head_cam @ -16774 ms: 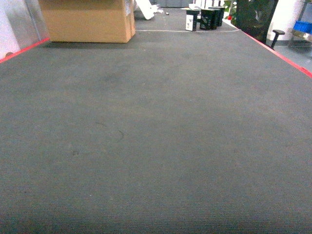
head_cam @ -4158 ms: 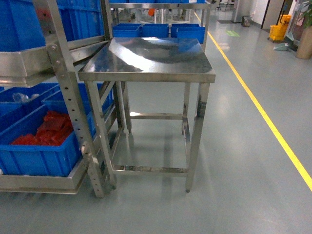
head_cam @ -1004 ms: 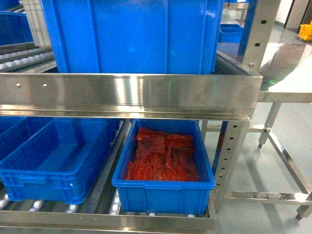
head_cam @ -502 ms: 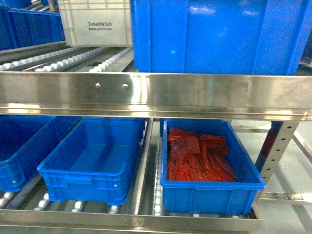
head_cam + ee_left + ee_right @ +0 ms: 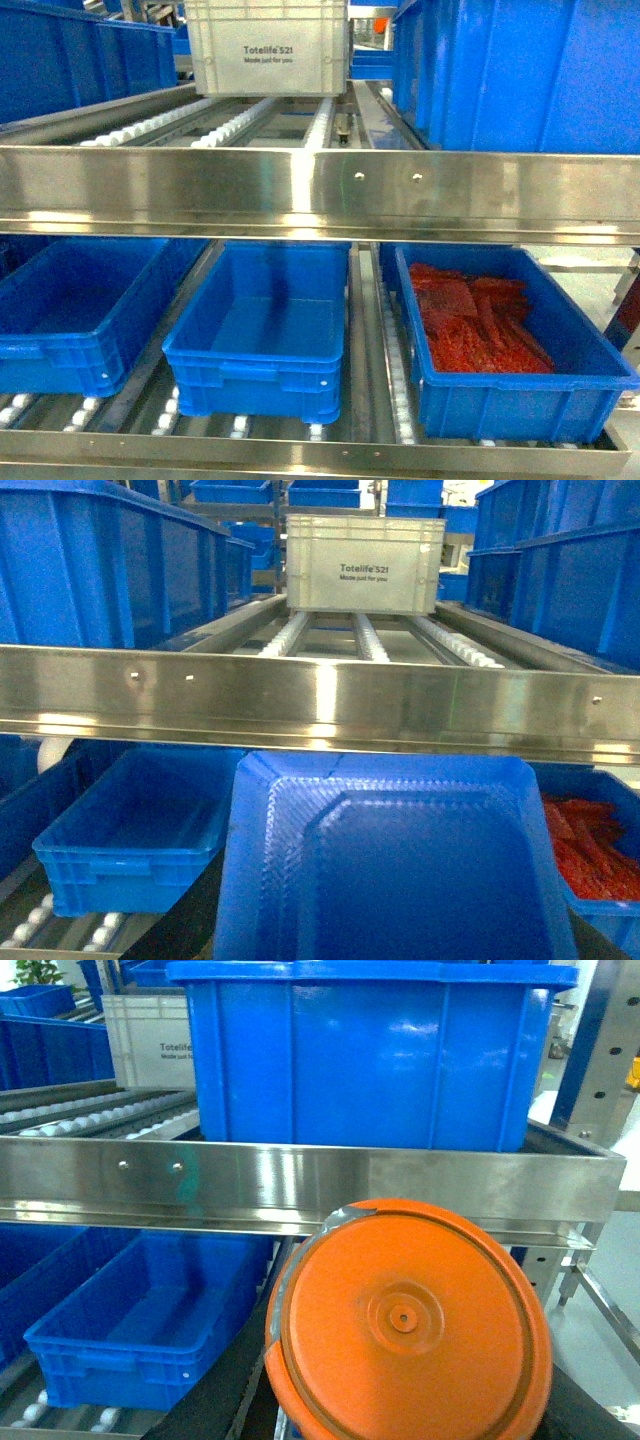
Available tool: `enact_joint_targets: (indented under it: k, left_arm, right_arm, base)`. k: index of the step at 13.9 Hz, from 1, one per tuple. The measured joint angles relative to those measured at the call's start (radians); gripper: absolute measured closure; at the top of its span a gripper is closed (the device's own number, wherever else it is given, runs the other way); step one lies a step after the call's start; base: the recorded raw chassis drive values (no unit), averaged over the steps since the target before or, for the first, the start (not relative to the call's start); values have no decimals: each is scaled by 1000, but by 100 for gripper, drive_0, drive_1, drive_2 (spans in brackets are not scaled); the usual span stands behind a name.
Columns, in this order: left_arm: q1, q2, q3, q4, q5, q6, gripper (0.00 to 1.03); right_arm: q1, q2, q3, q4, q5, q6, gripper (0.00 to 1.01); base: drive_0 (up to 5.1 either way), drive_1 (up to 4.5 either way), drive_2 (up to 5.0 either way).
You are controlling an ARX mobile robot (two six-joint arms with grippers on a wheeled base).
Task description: Sort blue parts and orange caps into right shelf containers
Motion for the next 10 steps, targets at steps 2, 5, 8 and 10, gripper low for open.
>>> enact_joint_targets:
  k: [2, 5, 8, 10]
  left_arm:
    - [0, 0, 0, -1, -1, 0, 62]
    - [0, 0, 0, -3, 0, 0, 62]
    - [0, 0, 0, -3, -1, 0, 62]
    - [0, 0, 0, -2, -1, 0, 62]
  right_arm:
    - [0, 0, 0, 0, 0, 0, 58]
    - [0, 0, 0, 0, 0, 0, 58]
    - [0, 0, 0, 0, 0, 0, 58]
    - [0, 0, 0, 1, 0, 0, 58]
  base:
    - [-489, 256, 256]
    - [-498, 247, 247]
    - [-489, 257, 257]
    - [-492, 254, 254]
